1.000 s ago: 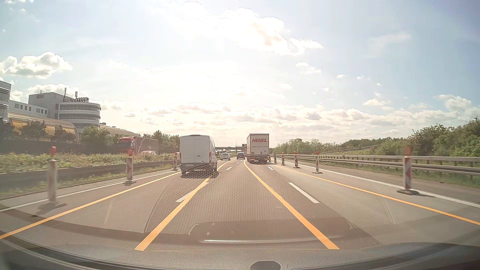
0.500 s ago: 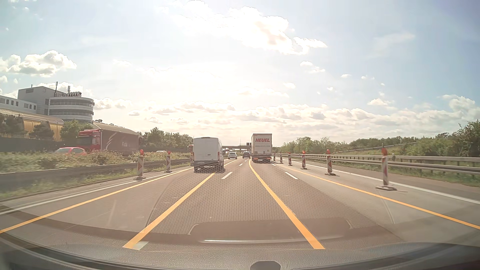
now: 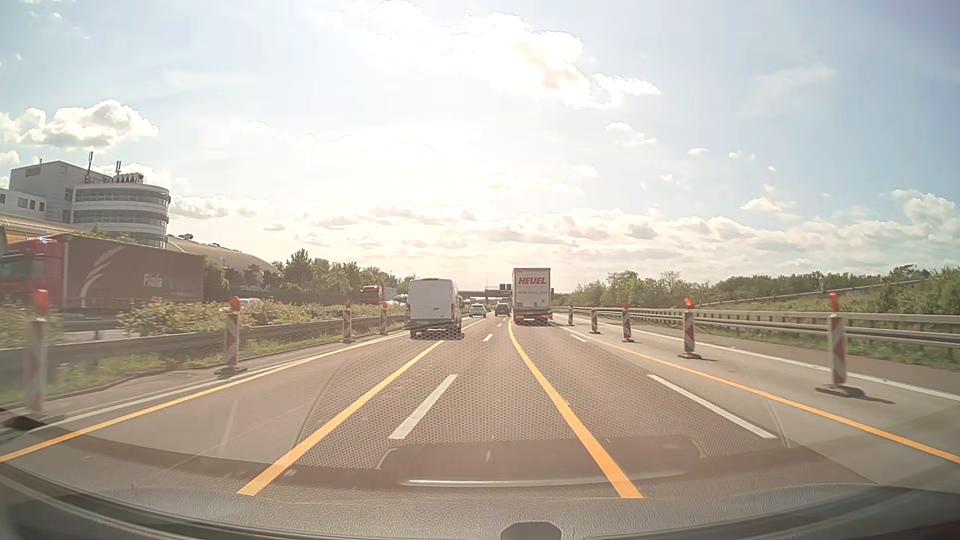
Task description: Follow the waypoints while adhering to traffic rules and regulations
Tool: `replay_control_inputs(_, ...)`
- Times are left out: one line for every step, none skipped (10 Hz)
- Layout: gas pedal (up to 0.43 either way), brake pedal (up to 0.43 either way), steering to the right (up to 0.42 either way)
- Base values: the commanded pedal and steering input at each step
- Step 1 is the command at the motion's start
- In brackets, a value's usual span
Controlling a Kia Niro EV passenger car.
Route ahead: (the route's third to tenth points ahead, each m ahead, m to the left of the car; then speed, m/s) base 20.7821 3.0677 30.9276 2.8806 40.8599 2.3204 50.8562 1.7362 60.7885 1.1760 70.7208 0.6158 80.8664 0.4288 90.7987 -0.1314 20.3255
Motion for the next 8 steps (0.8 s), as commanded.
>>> replay_control_inputs(0.087, 0.000, -0.001)
replay_control_inputs(0.087, 0.000, 0.001)
replay_control_inputs(0.087, 0.000, 0.001)
replay_control_inputs(0.087, 0.000, 0.002)
replay_control_inputs(0.087, 0.000, 0.005)
replay_control_inputs(0.087, 0.000, 0.006)
replay_control_inputs(0.087, 0.000, 0.009)
replay_control_inputs(0.087, 0.000, 0.012)
